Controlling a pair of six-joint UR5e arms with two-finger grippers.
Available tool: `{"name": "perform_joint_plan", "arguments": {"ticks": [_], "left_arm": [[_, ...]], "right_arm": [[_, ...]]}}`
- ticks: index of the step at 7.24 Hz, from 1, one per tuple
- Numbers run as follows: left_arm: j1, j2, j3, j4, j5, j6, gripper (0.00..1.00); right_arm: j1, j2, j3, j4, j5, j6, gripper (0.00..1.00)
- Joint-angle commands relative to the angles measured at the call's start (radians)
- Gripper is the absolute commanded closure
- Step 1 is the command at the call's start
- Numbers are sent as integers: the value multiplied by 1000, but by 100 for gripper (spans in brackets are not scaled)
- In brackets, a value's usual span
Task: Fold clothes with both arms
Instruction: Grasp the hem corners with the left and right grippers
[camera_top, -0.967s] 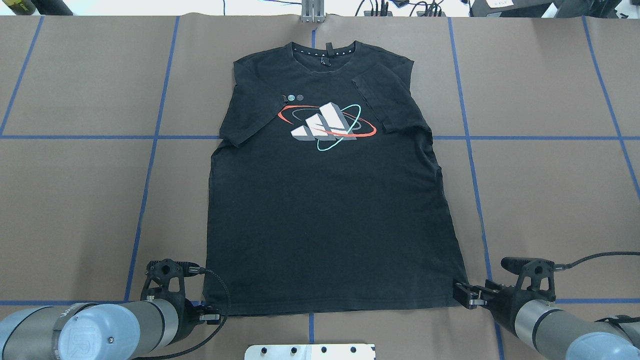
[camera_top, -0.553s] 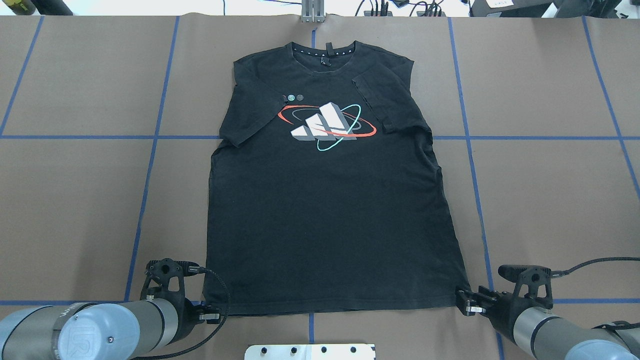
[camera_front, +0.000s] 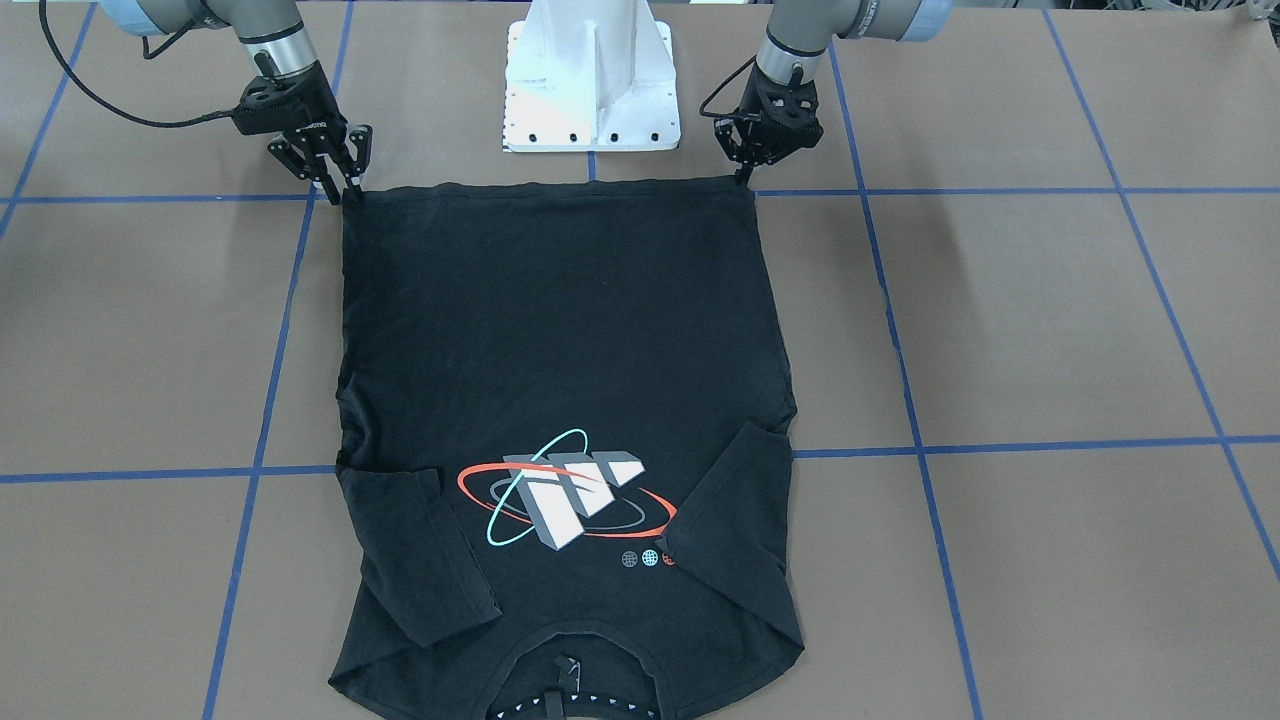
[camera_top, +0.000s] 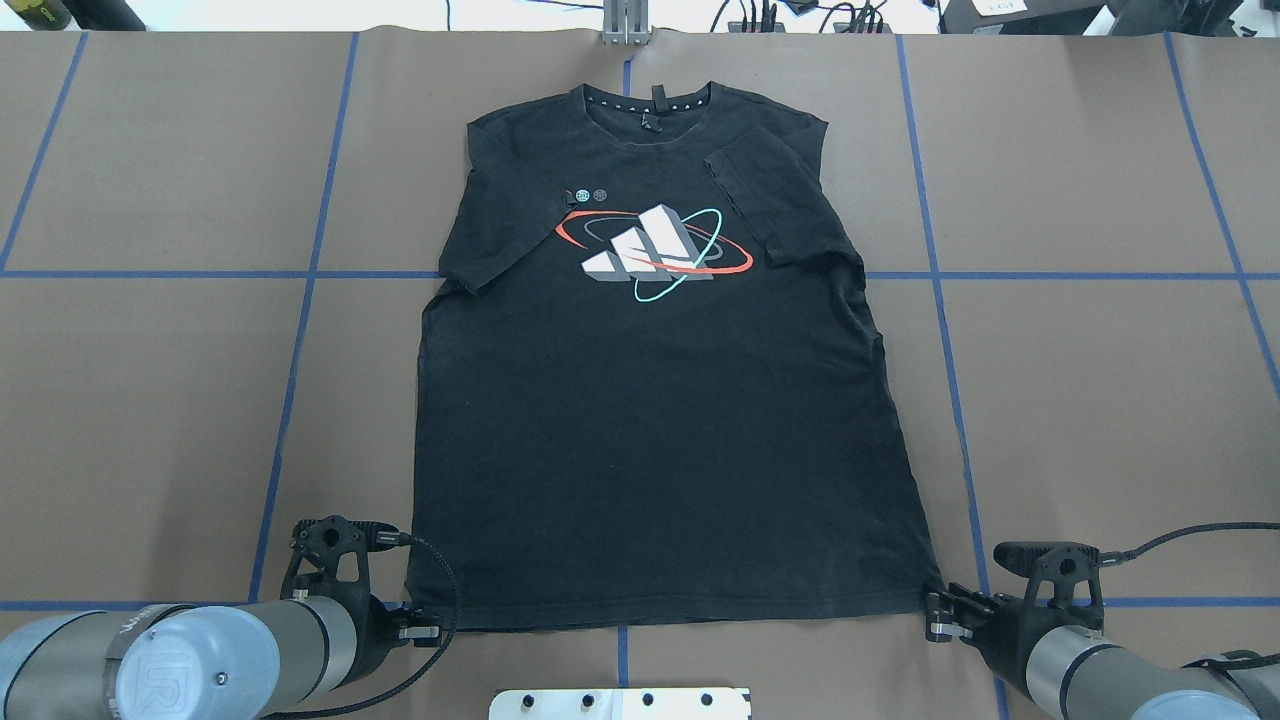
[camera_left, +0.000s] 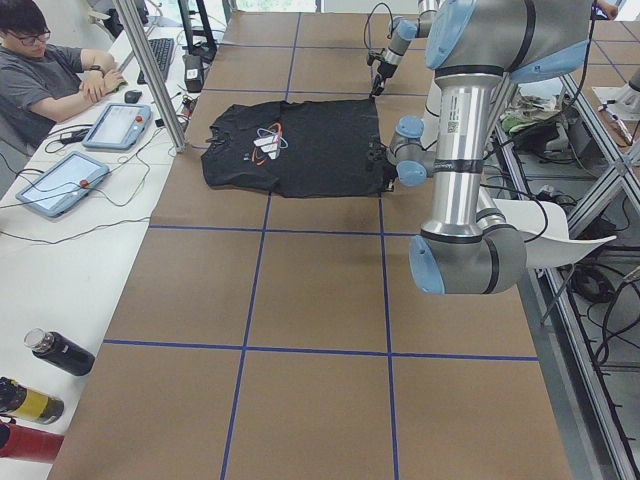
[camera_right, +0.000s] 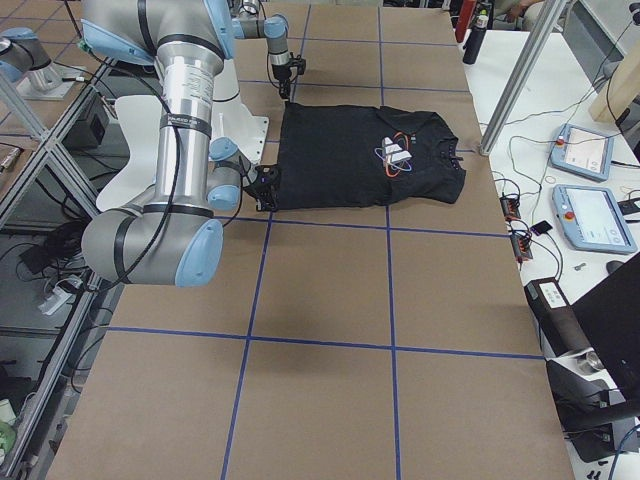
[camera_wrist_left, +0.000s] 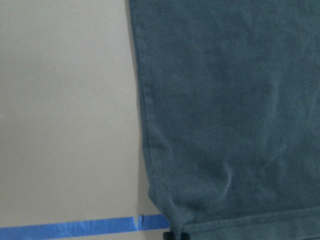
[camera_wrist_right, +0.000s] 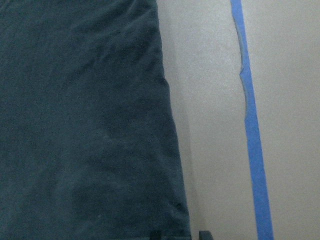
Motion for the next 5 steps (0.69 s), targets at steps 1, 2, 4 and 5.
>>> {"name": "perform_joint_plan", "arguments": {"ticks": [1,2,4,5], "left_arm": [[0,1,0,0,0,0,100],[0,1,0,0,0,0,100],[-3,-1,0,0,-2,1,100],[-14,-4,-29,5,-8,15,100]], "right_arm": [[-4,0,6,-1,1,5,100],[-2,0,11,-1,1,5,100],[3,1,31,-1,1,4,100],[10,0,69,-2,3,4,100]]}}
